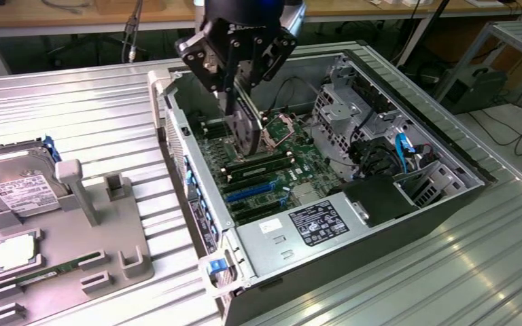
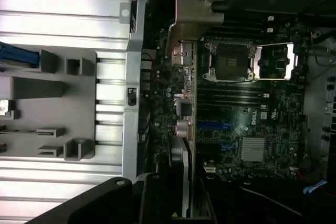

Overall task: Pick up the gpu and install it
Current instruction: 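Pick up the gpu and move the gpu toward the slot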

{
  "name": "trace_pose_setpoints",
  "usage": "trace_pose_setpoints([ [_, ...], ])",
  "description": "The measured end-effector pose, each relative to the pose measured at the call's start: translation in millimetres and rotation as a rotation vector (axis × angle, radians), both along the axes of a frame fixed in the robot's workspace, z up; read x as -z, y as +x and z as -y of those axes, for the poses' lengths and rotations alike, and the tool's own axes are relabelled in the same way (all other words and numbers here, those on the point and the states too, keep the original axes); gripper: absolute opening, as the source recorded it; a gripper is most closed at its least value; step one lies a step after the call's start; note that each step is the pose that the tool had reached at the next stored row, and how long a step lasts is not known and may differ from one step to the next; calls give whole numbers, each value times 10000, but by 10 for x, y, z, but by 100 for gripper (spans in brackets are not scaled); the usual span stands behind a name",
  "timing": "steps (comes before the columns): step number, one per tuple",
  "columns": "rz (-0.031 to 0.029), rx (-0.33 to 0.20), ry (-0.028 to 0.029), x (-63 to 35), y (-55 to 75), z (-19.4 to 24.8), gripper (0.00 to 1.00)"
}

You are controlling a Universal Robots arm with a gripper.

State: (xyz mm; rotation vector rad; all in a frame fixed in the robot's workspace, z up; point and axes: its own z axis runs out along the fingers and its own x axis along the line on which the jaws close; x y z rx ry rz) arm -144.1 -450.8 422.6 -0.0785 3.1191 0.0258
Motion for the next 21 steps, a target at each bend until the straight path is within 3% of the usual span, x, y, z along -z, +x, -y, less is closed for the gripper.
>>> trace_pose_setpoints([
  [21, 0, 0, 0, 22, 953, 0, 28],
])
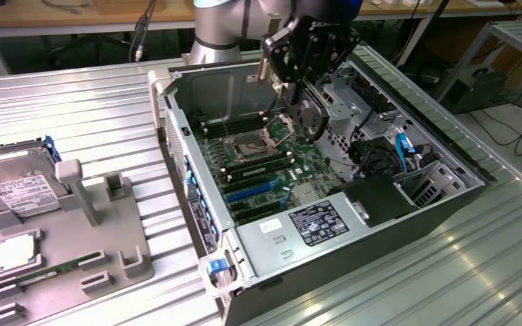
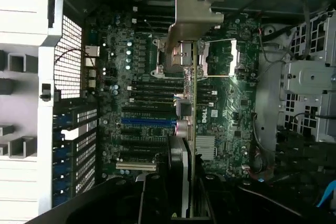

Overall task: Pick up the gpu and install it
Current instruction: 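Pick up the gpu and move the gpu toward the slot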

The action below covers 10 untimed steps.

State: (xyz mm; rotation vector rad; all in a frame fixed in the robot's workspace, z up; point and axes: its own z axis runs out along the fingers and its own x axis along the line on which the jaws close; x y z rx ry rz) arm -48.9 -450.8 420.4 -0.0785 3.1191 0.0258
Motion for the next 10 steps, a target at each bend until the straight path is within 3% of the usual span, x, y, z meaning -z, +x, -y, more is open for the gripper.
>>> trace_pose_setpoints([
  [7, 1, -1, 1, 10, 311, 1, 28],
  [10, 0, -1, 0, 11, 326, 0, 28],
])
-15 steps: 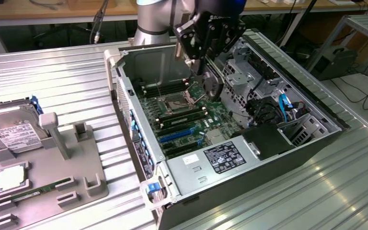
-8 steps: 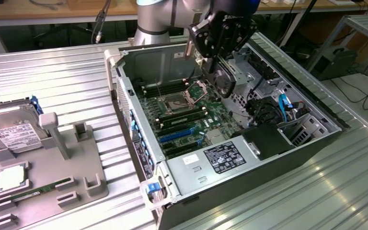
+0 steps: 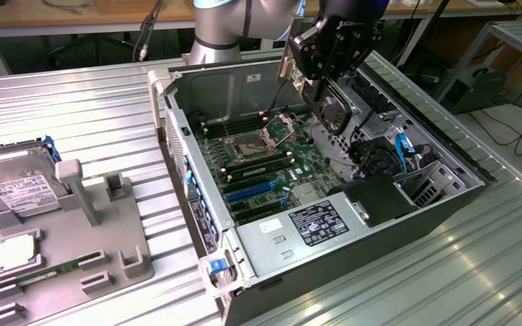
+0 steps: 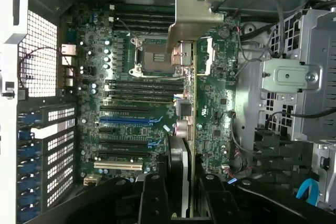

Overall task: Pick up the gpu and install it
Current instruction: 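Pick up the gpu and move the gpu toward the slot, then insert the gpu into the slot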

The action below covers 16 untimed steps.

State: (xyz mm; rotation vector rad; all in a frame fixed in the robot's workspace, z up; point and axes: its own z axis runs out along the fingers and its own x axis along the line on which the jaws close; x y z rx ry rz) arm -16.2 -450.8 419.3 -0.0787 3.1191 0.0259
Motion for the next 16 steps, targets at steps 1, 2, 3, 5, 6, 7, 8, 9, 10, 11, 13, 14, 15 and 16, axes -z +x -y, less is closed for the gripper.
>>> trace_pose_setpoints([
  [1, 0, 0, 0, 0, 0, 0, 28],
  [2, 0, 0, 0, 0, 0, 0, 28],
  [3, 0, 0, 0, 0, 0, 0, 28],
  [5, 0, 0, 0, 0, 0, 0, 28],
  [6, 0, -1, 0, 0, 0, 0, 28],
  [7, 0, -1, 0, 0, 0, 0, 28],
  [8, 0, 0, 0, 0, 0, 0, 28],
  [9, 0, 0, 0, 0, 0, 0, 28],
  [10, 0, 0, 0, 0, 0, 0, 28],
  [11, 1, -26, 0, 0, 0, 0, 28],
  [13, 0, -209, 0, 0, 0, 0, 28],
  [14, 0, -388, -1, 0, 0, -1, 28],
  [15, 0, -569, -2, 0, 0, 0, 28],
  [16, 0, -743, -2, 0, 0, 0, 28],
])
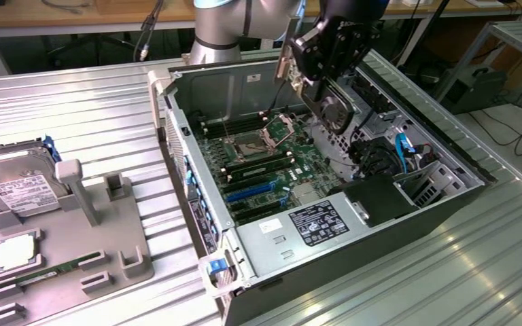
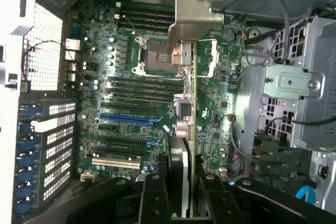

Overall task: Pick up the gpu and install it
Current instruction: 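Insert the gpu into the slot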

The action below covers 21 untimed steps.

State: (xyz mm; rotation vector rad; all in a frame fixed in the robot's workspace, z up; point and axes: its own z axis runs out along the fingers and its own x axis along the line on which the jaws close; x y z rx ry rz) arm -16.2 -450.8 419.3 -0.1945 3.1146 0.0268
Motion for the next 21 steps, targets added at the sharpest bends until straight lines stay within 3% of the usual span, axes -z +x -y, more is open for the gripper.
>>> trace_pose_setpoints([
  [9, 0, -2097, 1, 1, 0, 0, 28],
  [21, 0, -4310, 1, 2, 0, 0, 28],
])
